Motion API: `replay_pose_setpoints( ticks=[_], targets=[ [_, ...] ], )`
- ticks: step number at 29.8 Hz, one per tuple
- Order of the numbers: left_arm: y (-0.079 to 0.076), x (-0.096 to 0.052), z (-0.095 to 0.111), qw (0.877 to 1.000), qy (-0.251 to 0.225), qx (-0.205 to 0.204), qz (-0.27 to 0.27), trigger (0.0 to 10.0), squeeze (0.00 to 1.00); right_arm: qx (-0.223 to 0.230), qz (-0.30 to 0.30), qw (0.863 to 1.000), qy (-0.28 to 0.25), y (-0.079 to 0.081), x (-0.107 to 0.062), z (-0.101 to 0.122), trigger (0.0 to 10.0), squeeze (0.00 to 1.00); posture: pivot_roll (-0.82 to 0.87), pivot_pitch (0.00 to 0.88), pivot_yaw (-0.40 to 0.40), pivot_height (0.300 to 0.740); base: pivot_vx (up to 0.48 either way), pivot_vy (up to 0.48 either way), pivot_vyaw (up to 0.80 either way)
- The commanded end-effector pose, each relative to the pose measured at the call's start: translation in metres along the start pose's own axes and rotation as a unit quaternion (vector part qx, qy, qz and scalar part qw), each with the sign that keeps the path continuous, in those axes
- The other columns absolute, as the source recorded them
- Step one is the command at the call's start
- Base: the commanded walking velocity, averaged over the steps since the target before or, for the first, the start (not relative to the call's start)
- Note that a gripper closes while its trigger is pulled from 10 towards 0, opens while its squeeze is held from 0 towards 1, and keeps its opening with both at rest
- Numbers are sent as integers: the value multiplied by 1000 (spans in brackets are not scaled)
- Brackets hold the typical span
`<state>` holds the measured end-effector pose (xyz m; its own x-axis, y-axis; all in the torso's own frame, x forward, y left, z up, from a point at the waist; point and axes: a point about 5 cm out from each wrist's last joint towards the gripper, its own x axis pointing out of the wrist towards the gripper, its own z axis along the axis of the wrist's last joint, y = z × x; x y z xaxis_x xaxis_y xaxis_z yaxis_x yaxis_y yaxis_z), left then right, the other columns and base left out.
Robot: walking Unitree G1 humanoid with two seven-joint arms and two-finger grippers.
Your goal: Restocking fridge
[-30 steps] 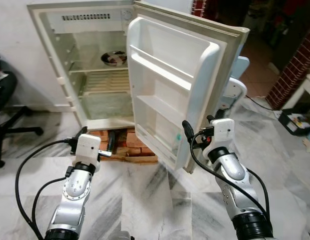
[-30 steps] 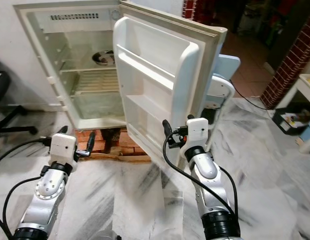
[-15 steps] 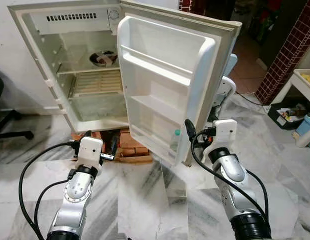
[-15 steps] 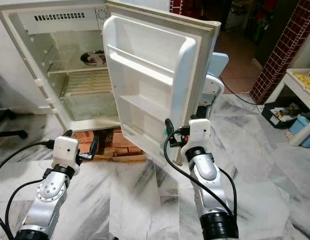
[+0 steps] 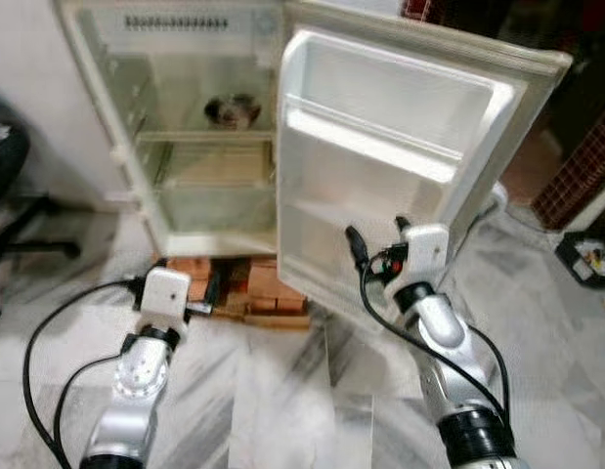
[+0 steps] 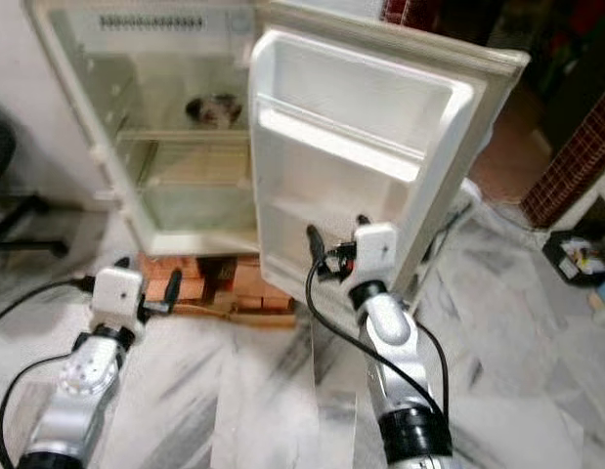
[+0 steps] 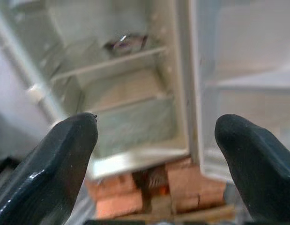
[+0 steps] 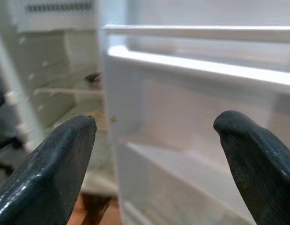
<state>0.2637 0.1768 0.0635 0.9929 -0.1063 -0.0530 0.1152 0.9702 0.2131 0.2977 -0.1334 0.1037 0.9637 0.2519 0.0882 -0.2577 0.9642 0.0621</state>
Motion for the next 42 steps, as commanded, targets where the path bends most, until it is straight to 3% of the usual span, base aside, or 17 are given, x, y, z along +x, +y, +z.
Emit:
replay_pose_setpoints(
  ticks=[1, 4, 6, 7, 8, 11, 15, 18, 20, 21, 22, 24, 30, 32, 35, 42],
  targets=[
    [-8, 2, 4, 1000, -7, -1, -15, 10000, 0, 3, -9, 1000, -12, -8, -4, 3, 10000, 0, 39, 0, -13, 740, 251, -405, 0],
    [-10, 1, 3, 1000, -6, -3, -19, 10000, 0, 23, 16, 999, -20, -5, -10, 4, 10000, 0, 42, 0, -14, 740, 0, -444, 0],
    [-12, -1, 2, 1000, -4, 0, -24, 10000, 0, 93, 112, 989, 23, 8, -22, -7, 10000, 0, 41, 0, -14, 740, 0, -472, 0],
    [-12, -1, 2, 1000, -4, 0, -24, 10000, 0, 93, 112, 989, 23, 8, -22, -7, 10000, 0, 41, 0, -14, 740, 0, -472, 0],
    [-13, -2, 2, 1000, -4, 1, -27, 10000, 0, 108, 180, 976, 53, 16, -32, -12, 10000, 0, 40, 0, -14, 740, 0, -480, 0],
    [-16, -3, 1, 999, -4, 4, -33, 10000, 0, 104, 261, 955, 97, 22, -45, -19, 10000, 0, 40, 0, -13, 740, 0, -480, 0],
    [-17, -2, 2, 999, -5, 4, -37, 10000, 0, 89, 318, 935, 128, 24, -53, -25, 10000, 0, 47, 0, -16, 740, 0, -480, 0],
    [-18, -2, 2, 999, -6, 4, -38, 10000, 0, 77, 334, 929, 138, 23, -54, -26, 10000, 0, 49, 0, -17, 740, 0, -480, 0],
    [-17, -4, 2, 999, -4, 5, -37, 10000, 0, 51, 315, 937, 145, 15, -48, -27, 10000, 0, 56, 0, -19, 740, 0, -480, 0],
    [-16, -5, 1, 999, -2, 6, -34, 10000, 0, 38, 289, 947, 137, 10, -42, -26, 10000, 0, 58, 0, -21, 740, 0, -480, 0],
    [-16, -5, 1, 999, -2, 6, -34, 10000, 0, 38, 289, 947, 137, 10, -42, -26, 10000, 0, 58, 0, -21, 740, 0, -480, 0],
    [-13, -6, -2, 1000, 5, 5, -19, 10000, 0, 16, 219, 969, 116, -2, -29, -23, 10000, 0, 60, 0, -23, 740, 0, -412, 0],
    [1, -11, -4, 999, 4, -22, 46, 10000, 0, -2, 114, 991, 74, -13, -18, -16, 10000, 0, 57, 0, -22, 740, 0, 0, 95],
    [2, -12, -4, 998, 5, -25, 53, 10000, 0, -5, 101, 993, 67, -14, -17, -15, 10000, 0, 56, 0, -22, 740, 0, 0, 569],
    [4, -13, -5, 998, 8, -20, 57, 10000, 0, -8, 34, 998, 57, -17, -15, -17, 10000, 0, 58, 0, -26, 740, 0, 0, 656],
    [-3, -14, -2, 999, -7, -50, 21, 10000, 0, -24, -32, 998, 41, -23, -17, -16, 10000, 0, 54, 0, -31, 740, 130, 0, 202]
  ],
)
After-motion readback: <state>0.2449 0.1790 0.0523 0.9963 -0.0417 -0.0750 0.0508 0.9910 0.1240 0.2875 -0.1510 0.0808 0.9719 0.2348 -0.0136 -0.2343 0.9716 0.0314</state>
